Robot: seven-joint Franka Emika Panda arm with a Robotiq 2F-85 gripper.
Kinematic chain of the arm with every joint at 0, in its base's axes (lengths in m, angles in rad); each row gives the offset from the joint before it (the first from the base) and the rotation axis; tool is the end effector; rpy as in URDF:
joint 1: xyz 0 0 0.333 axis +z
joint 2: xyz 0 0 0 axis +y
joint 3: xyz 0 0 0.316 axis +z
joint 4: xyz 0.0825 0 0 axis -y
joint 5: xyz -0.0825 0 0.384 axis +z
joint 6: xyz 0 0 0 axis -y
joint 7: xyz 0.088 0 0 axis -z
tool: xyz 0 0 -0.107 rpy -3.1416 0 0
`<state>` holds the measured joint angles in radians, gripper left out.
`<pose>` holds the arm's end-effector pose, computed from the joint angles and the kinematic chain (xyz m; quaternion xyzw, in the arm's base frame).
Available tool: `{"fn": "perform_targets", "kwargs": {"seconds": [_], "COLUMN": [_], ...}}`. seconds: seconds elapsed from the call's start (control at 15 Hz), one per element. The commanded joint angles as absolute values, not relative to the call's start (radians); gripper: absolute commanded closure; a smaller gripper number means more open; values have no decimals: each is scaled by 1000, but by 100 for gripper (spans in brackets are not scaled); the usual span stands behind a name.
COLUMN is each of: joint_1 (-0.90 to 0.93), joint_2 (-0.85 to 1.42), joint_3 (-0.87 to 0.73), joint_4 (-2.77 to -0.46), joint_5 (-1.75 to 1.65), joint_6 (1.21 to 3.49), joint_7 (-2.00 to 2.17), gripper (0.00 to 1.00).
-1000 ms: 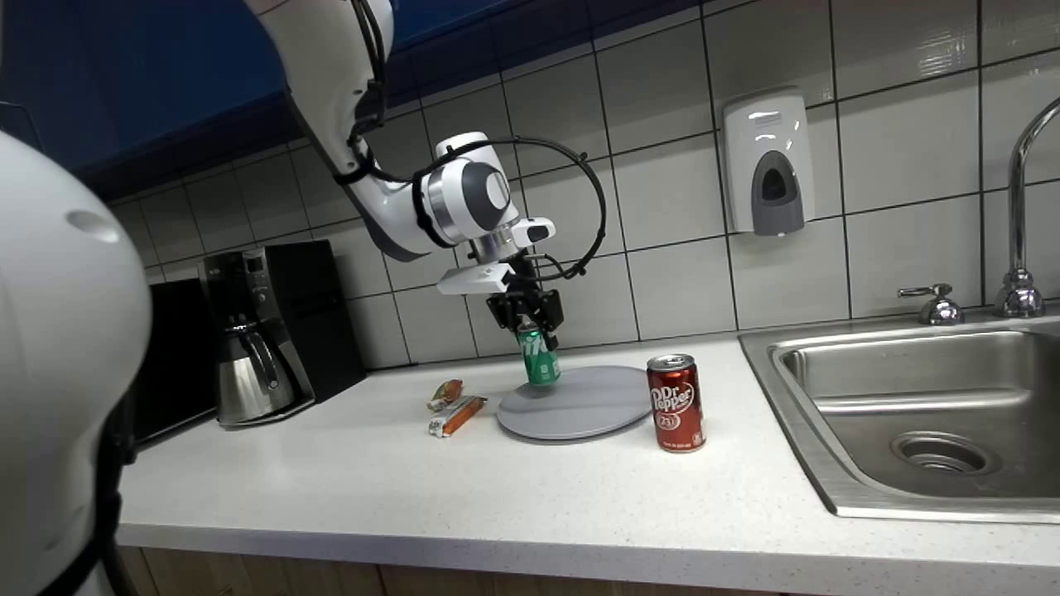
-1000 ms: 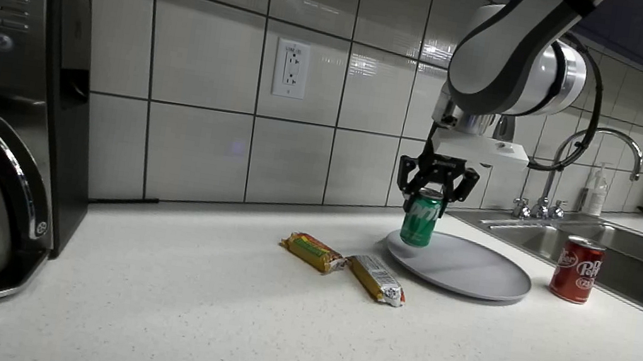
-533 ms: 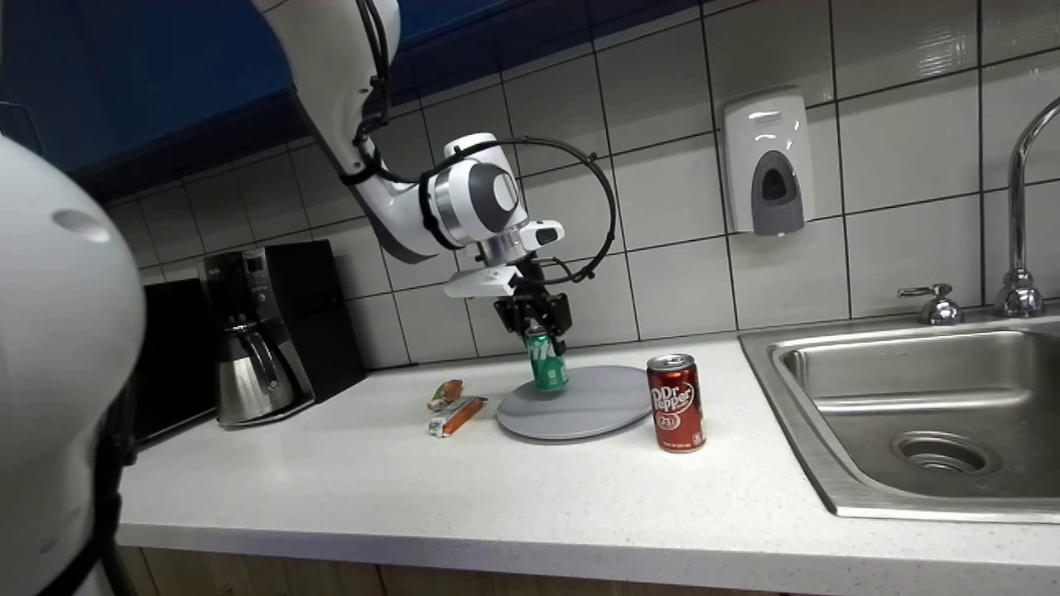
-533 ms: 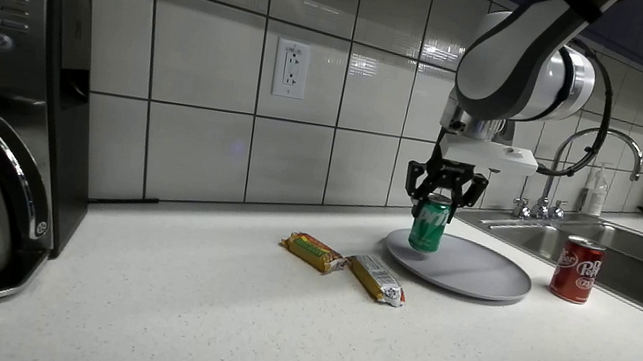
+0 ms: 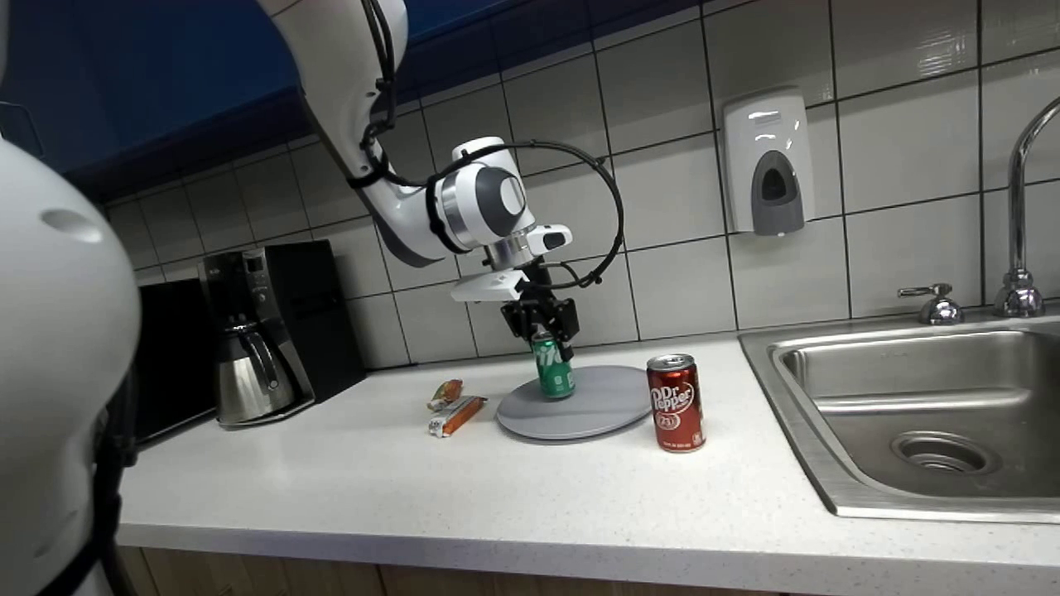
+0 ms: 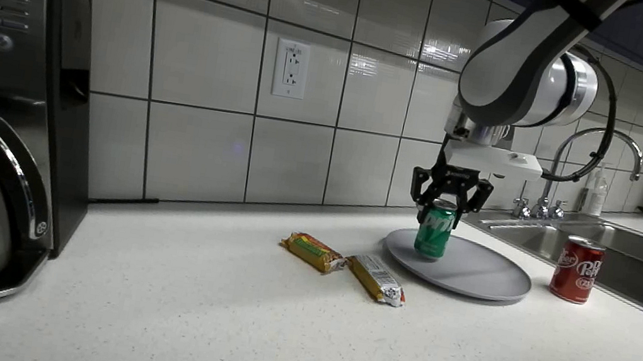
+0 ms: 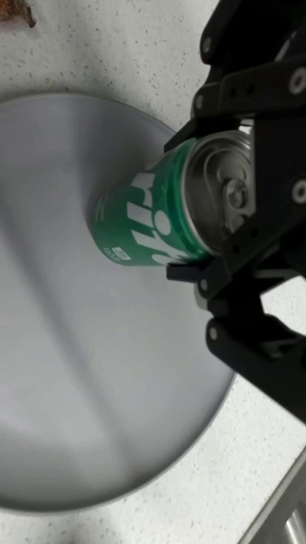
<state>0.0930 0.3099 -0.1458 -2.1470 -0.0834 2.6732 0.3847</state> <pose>0.5901 -0.0270 0.2796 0.9774 -0.1756 0.1146 0.0258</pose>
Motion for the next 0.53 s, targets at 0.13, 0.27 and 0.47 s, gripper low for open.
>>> {"fn": "perform_targets", "kwargs": {"seconds": [0.13,0.27,0.47], "joint_1": [71,78,81], "joint_2": [310,301,285], "joint_3": [-131,-137,-140], "joint_4": [-2131,-2138,-2144], "joint_5": [-69,-79,-86], "joint_6": [2640,2648,2657], "joint_7": [362,372,377], "gripper": [62,11,0]}}
